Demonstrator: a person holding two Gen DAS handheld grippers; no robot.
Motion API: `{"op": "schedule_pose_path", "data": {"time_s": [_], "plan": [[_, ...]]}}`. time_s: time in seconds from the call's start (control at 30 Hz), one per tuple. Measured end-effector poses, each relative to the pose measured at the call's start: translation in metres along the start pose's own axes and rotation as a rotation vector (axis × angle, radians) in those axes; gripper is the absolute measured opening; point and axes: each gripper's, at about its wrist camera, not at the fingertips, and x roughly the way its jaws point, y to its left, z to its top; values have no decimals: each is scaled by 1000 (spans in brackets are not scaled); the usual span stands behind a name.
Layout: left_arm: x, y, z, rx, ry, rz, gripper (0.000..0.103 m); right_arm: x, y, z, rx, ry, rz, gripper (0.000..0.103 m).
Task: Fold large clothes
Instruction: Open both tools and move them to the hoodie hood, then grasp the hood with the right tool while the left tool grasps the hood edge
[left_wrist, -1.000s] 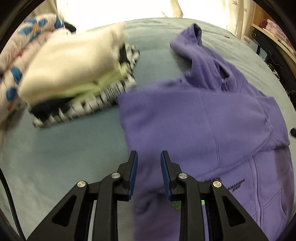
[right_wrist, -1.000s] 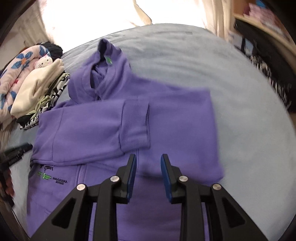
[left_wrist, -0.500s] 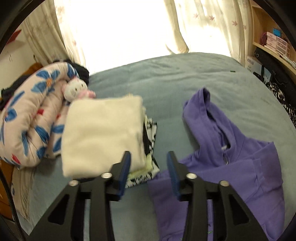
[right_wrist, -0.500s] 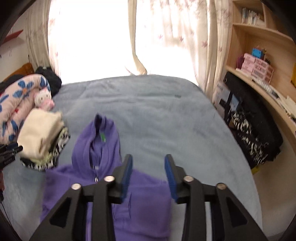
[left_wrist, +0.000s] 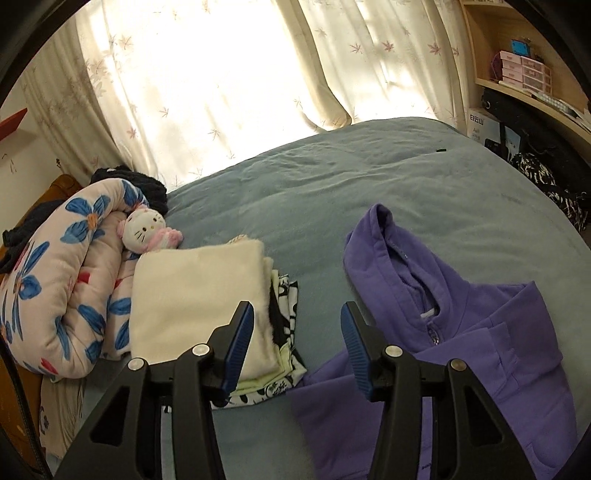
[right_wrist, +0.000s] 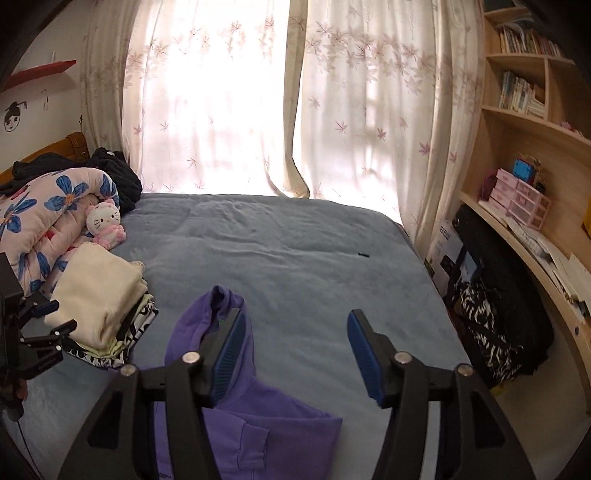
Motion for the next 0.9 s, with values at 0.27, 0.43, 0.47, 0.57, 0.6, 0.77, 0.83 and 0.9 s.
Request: {"op": "schedule_pose_path", "data": {"time_s": [0.27,0.43,0.47,0.57,0.6,0.77,0.83,0.9], "plan": [[87,-11,47,25,44,8,48,105,18,30,11,73,62,60],[180,-11,61,4,135,45,37,213,36,12,31,197,128,52],[200,-12,60,-4,162,41,28,233,41,5,34,227,141,45],[258,-16,50,-33,251,30,12,298,52,-23,62,328,181,35],[273,-18,45,-36,272,37,12,315,54,-32,71,353,198,35],[332,-21,24,-124,369,-47,10,374,61,-68,137,450,275,35],[345,-20,21,-189,384,-144,10,394,64,-80,168,481,301,35],[352,-18,19,-259,377,-253,10,408,66,-85,188,495,333,35]]}}
